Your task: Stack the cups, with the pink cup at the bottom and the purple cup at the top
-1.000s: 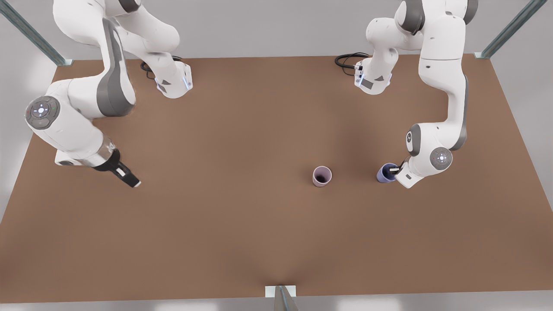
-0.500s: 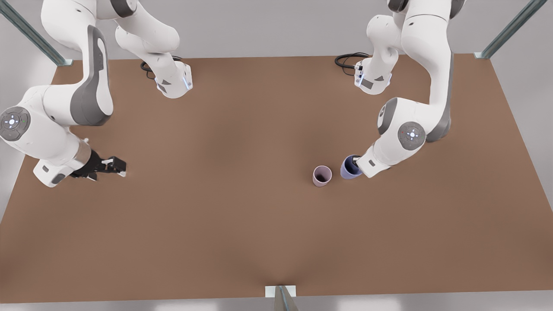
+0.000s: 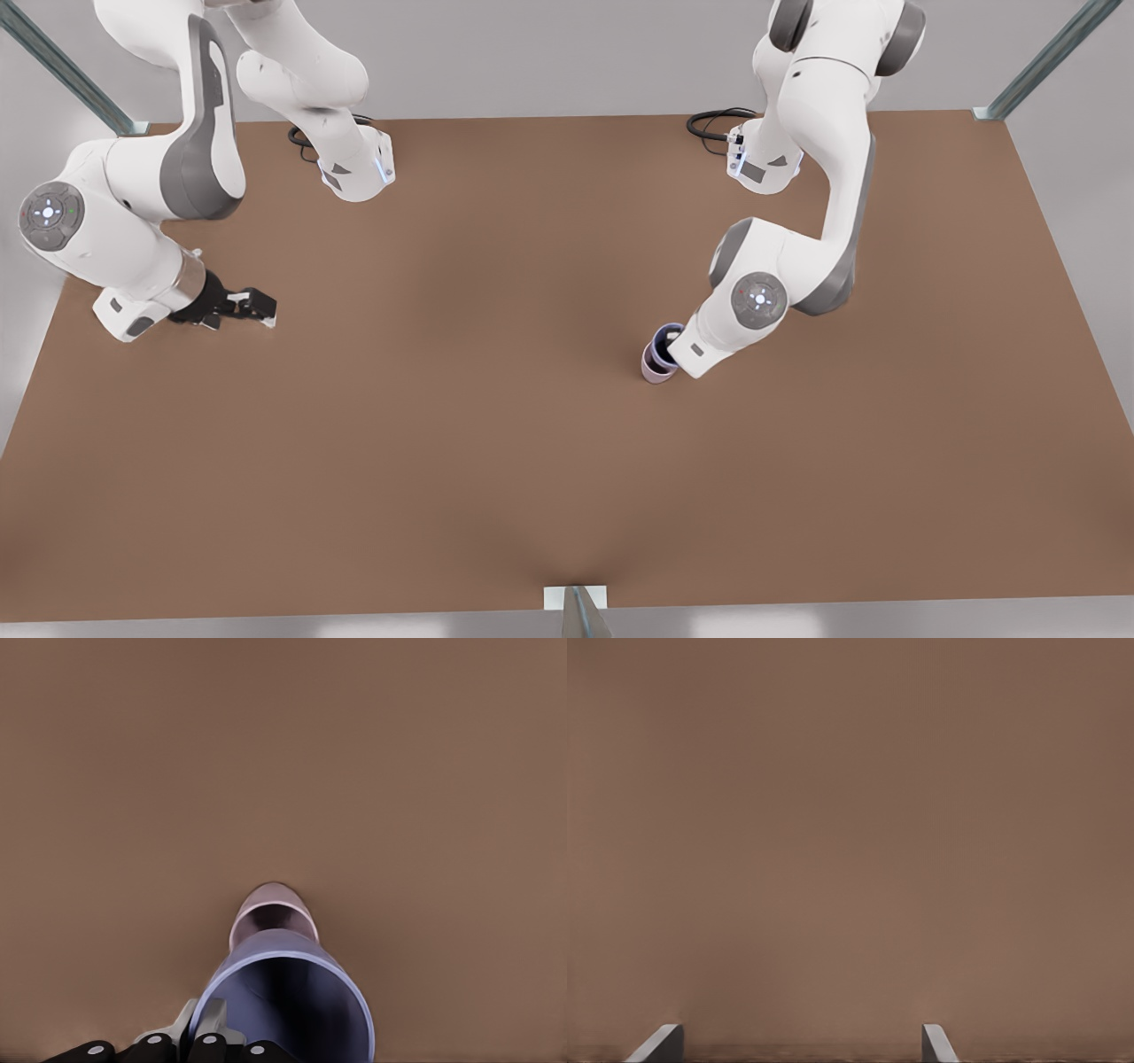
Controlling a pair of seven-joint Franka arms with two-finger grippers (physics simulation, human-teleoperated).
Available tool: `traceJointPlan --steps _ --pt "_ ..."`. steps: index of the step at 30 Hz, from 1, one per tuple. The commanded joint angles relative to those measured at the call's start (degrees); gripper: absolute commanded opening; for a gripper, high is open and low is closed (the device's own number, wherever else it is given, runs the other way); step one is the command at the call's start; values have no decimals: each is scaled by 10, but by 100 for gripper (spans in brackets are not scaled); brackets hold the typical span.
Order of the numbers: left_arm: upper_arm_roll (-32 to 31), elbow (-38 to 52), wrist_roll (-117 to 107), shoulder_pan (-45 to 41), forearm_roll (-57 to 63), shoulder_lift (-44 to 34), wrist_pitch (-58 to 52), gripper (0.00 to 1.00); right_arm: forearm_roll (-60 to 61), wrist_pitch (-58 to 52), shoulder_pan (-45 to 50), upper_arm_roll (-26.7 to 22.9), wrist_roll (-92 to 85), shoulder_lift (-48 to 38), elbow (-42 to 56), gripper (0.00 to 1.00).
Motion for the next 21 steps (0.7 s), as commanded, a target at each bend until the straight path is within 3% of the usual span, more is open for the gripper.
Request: traceJointPlan --steps 1,6,21 --pt "0 -5 -103 0 -2 2 0 21 7 44 -3 1 69 -20 -23 100" --pt "-1 -11 -101 0 -2 14 26 21 7 9 -3 1 70 15 37 100" --pt "-7 -58 -98 -4 -2 39 86 21 11 19 -5 1 63 22 41 100"
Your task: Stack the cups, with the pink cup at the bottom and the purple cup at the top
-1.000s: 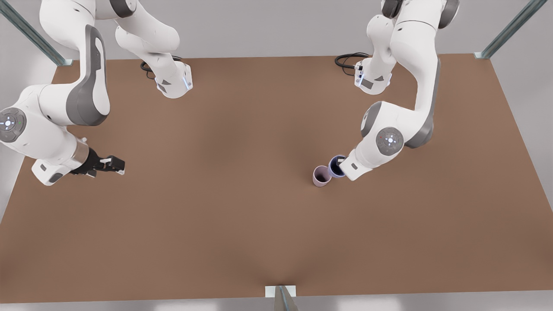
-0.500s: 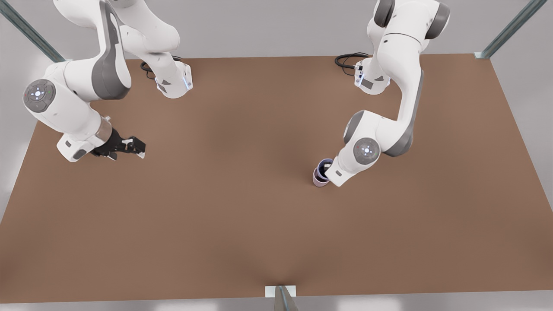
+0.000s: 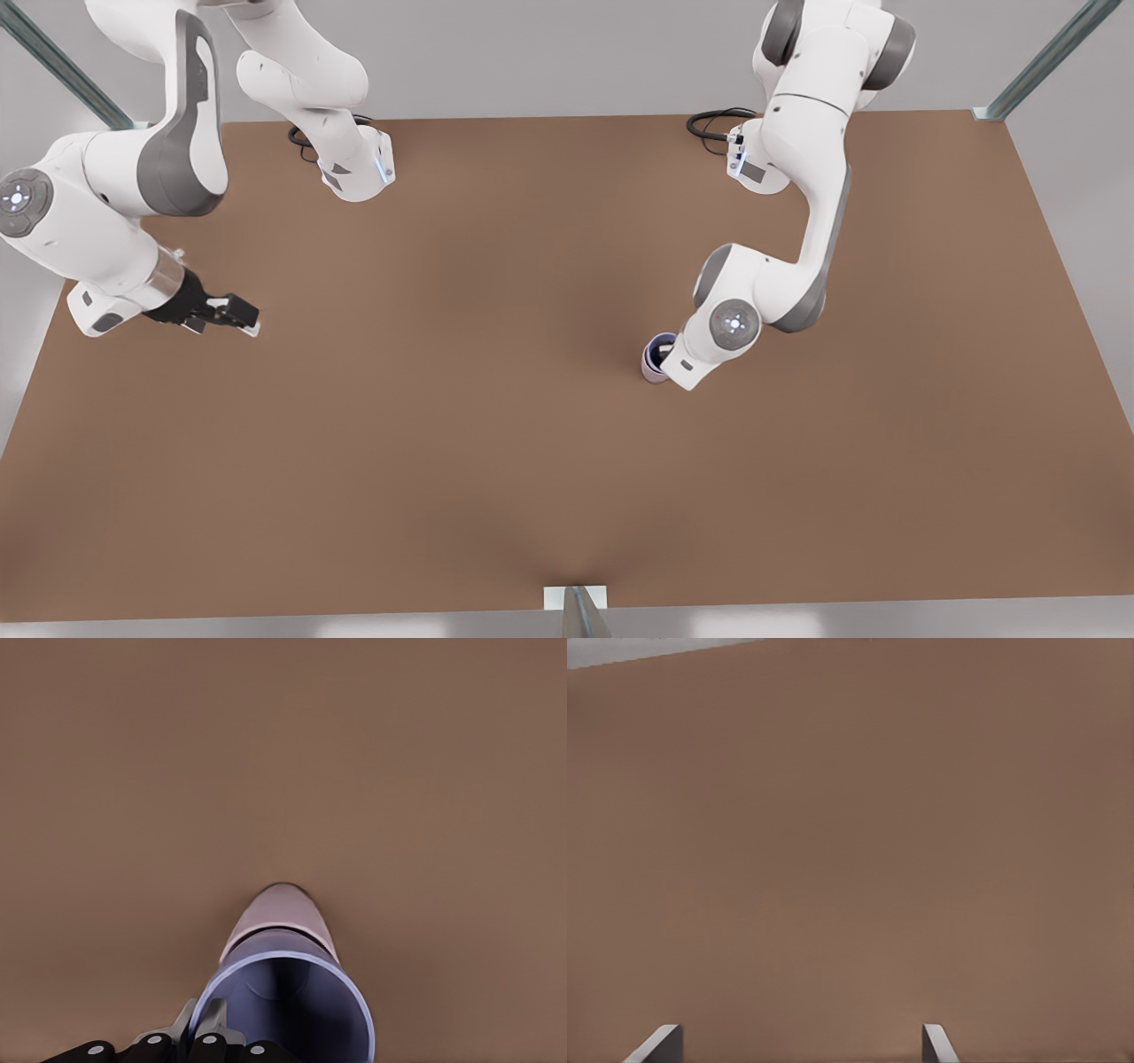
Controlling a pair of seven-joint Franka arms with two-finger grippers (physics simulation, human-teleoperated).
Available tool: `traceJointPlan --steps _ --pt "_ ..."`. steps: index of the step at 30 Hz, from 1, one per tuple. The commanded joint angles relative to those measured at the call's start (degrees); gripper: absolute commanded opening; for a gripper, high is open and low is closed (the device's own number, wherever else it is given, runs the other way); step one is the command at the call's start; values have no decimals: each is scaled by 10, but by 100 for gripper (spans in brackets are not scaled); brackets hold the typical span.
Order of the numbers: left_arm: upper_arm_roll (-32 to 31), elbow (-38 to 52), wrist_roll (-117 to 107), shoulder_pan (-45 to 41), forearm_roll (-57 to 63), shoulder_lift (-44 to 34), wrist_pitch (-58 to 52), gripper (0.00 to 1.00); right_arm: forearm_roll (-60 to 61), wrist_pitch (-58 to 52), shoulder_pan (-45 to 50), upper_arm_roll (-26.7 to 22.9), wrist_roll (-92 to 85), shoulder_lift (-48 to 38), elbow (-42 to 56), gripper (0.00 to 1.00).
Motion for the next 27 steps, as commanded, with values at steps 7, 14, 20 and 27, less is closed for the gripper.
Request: traceJointPlan --steps 7,14,20,27 --pt "0 -2 -25 0 2 5 21 100 2 3 21 -1 16 1 1 100" --pt "2 0 -20 8 4 -9 7 100 -4 11 23 10 -79 1 5 100" --pt "24 84 74 63 59 -103 -194 100 -4 19 24 21 -70 9 7 100" --pt "54 103 325 112 97 -184 -274 100 -18 11 22 48 -22 11 17 100"
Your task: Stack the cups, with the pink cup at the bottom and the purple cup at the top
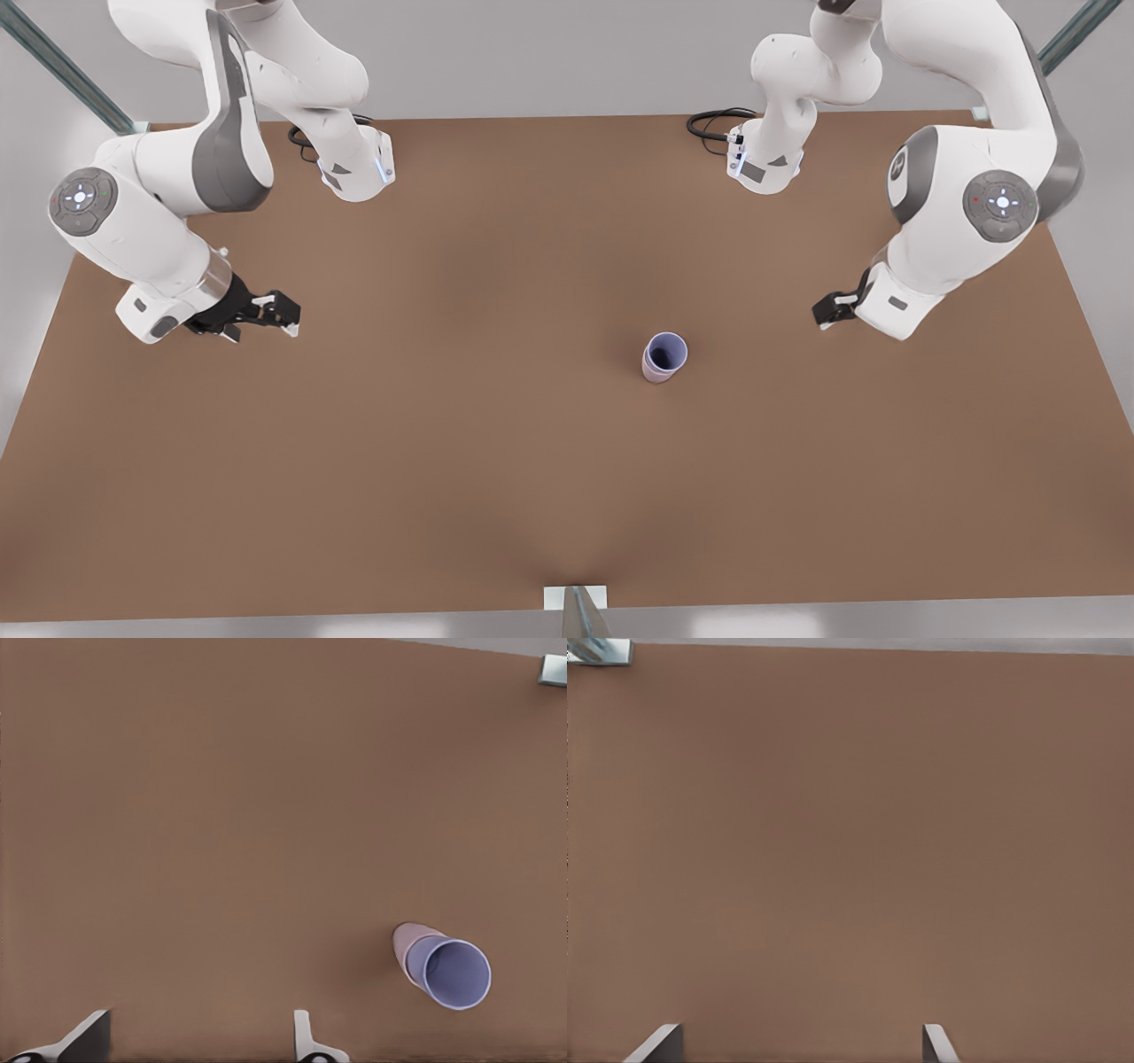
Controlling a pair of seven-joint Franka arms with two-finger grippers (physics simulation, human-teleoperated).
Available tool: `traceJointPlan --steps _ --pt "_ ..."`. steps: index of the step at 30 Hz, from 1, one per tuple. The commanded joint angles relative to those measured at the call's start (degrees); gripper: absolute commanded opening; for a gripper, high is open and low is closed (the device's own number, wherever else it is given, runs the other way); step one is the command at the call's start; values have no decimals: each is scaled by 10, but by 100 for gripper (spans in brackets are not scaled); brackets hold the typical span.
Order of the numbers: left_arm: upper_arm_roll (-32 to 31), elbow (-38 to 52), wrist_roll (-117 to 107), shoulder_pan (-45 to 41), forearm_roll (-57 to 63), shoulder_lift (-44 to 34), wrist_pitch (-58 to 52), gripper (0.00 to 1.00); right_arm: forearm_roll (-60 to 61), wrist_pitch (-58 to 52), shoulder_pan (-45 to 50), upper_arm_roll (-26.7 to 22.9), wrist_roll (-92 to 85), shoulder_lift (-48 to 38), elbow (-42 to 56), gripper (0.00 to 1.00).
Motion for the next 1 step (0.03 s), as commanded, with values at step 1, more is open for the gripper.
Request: traceJointPlan --steps 1 --pt "1 4 219 -3 11 1 -76 100 -2 -1 -4 1 7 0 0 100"
